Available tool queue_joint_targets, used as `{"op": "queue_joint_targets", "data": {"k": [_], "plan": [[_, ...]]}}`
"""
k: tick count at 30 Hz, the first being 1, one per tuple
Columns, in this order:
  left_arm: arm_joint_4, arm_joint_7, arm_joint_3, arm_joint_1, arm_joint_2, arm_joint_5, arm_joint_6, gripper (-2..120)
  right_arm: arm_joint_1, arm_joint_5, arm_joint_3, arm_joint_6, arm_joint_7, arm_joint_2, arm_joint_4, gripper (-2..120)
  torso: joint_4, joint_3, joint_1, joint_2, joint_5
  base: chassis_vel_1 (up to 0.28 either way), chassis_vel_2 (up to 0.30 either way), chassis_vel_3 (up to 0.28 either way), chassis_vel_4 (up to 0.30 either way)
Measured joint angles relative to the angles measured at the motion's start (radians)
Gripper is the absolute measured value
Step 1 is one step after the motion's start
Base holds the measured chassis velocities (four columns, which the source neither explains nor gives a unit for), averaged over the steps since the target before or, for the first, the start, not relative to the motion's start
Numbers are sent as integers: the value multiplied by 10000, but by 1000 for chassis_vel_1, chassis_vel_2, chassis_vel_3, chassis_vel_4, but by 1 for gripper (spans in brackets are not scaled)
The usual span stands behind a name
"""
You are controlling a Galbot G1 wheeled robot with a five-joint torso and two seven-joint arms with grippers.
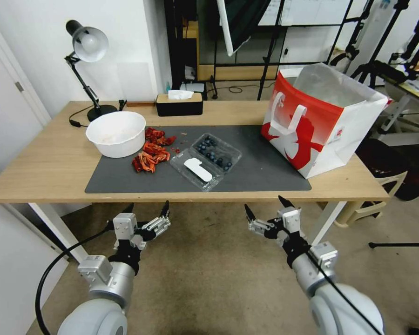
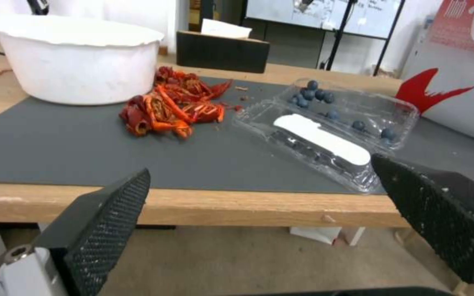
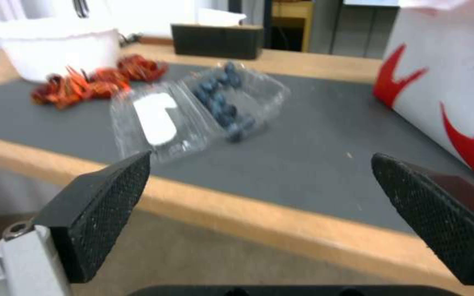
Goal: Close the takeout container lid, then place the container into the takeout bag.
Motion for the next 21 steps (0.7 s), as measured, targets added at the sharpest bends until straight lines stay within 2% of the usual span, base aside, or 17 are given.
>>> {"op": "queue_joint_targets", "data": {"k": [2,5,6,10,11,13,14,20,21], "plan": [[6,22,-34,-13,5,1,0,100,198,483,-4,-117,21,-211,-53,100,-1,0,0,0,0,0,0,0,0],[73,59,-73,-58,2,1,-1,100,706,1917,-128,-341,279,-722,-350,100,-3,0,0,0,-1,0,0,0,0],[73,59,-73,-58,2,1,-1,100,706,1917,-128,-341,279,-722,-350,100,-3,0,0,0,-1,0,0,0,0],[151,144,-137,-61,-23,1,-81,100,1448,3967,-332,-739,767,-1078,-841,100,-1,0,0,0,1,0,0,0,0],[151,144,-137,-61,-23,1,-81,100,1448,3967,-332,-739,767,-1078,-841,100,-1,0,0,0,1,0,0,0,0],[189,158,-216,-88,-40,-21,-101,100,2157,5499,-510,-1327,1279,-1272,-1245,100,-1,0,0,0,-1,0,0,0,0],[189,158,-216,-88,-40,-21,-101,100,2157,5499,-510,-1327,1279,-1272,-1245,100,-1,0,0,0,-1,0,0,0,0],[274,157,-359,-84,-55,-31,-124,100,3771,7966,-916,-2393,2264,-1497,-2153,100,-1,1,1,0,-3,0,0,0,0],[274,157,-359,-84,-55,-31,-124,100,3771,7966,-916,-2393,2264,-1497,-2153,100,-1,1,1,0,-3,0,0,0,0]]}}
